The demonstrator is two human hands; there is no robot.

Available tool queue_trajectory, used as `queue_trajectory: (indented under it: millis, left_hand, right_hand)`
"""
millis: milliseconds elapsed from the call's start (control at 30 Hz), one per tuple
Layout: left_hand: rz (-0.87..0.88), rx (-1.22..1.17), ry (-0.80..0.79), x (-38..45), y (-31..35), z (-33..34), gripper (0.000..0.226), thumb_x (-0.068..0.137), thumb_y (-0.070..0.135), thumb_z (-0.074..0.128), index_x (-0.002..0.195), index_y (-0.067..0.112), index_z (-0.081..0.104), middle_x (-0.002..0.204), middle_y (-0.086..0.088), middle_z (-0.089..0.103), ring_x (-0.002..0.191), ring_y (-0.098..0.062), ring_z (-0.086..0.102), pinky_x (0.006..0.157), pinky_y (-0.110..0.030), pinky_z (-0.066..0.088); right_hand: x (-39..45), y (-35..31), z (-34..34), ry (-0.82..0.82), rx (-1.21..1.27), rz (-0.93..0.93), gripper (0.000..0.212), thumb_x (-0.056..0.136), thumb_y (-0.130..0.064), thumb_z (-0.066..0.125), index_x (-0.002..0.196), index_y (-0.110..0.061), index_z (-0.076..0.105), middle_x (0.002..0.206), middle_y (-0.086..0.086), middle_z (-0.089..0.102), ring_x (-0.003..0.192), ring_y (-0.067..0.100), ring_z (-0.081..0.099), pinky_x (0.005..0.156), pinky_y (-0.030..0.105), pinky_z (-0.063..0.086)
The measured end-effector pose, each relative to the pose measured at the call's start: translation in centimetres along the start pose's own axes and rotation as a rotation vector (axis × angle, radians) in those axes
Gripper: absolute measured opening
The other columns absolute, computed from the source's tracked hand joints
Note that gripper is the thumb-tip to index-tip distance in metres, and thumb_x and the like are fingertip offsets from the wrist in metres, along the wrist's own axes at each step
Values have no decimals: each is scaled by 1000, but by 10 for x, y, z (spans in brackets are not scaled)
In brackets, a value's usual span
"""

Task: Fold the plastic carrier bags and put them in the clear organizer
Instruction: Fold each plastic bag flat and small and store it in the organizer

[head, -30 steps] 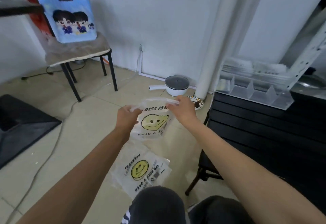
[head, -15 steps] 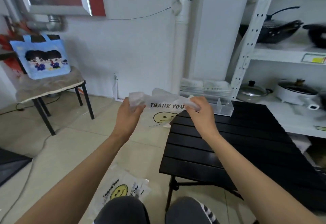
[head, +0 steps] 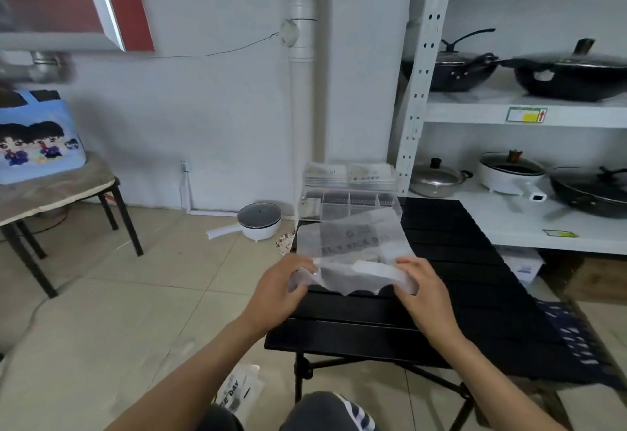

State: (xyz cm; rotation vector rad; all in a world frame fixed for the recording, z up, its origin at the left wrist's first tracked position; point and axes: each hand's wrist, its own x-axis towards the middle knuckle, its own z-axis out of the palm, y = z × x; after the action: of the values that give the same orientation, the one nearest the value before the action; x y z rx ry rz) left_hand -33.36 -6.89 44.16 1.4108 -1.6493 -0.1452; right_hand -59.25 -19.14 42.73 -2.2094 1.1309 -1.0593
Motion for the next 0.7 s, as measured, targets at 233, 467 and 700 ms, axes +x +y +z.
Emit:
queue_trajectory:
  millis: [233, 467, 700]
  left_hand:
    - [-144, 83, -129, -7, -18, 24, 20, 87, 36, 57, 106, 34, 62, 114, 20, 60, 105, 1, 56, 90, -33, 49]
    - [-168, 555, -415, -6, -10, 21, 63, 79, 81, 28, 117, 41, 59, 122, 27, 54, 101, -6, 43, 89, -31, 32]
    - [-358, 51, -259, 4, -11, 10, 40, 100, 45, 38, 107, 21, 69, 98, 15, 63, 90, -2, 55, 82, -21, 42]
  right_hand:
    - [-11, 31, 2, -207, -442, 55, 42, 93, -44, 57, 134, -37, 53, 144, -18, 44, 139, 9, 36, 119, 52, 1]
    - [2, 26, -1, -431, -645, 96, 60, 93, -65, 37, 148, -44, 28, 159, -17, 21, 150, 14, 7, 113, 64, -11]
    - [-5, 26, -22, -494, -424, 28, 106, 63, -91, 45, 152, -38, 20, 159, -14, 19, 148, 5, 8, 117, 52, -13]
